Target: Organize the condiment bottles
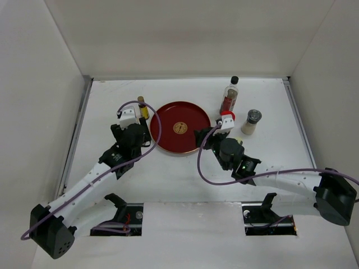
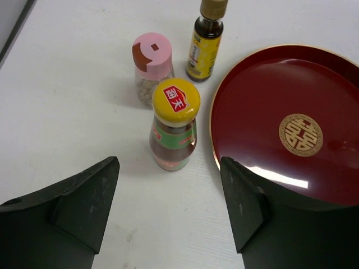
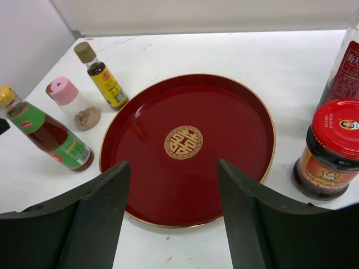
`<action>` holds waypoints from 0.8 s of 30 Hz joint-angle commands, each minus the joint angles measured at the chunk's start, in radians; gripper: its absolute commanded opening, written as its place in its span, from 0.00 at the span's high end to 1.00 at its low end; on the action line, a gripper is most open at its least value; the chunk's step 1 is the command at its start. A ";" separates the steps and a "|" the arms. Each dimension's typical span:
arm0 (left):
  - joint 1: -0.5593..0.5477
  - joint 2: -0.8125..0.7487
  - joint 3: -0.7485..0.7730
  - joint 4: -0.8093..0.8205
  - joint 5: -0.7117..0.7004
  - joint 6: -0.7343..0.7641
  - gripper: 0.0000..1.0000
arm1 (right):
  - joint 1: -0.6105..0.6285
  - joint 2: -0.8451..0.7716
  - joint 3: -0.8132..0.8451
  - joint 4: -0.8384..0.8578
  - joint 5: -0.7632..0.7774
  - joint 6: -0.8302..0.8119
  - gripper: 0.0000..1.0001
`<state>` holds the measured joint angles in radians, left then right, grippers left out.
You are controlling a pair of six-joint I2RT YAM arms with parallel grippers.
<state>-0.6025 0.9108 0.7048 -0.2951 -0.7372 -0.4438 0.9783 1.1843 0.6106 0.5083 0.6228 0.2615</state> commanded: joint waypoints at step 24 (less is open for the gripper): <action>0.128 0.218 0.104 0.283 0.045 0.060 0.67 | -0.026 -0.037 -0.015 0.056 -0.101 0.013 0.24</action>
<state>-0.4759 1.1305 0.7620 -0.0650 -0.6968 -0.3912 0.9688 1.1877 0.5991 0.5076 0.5377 0.2623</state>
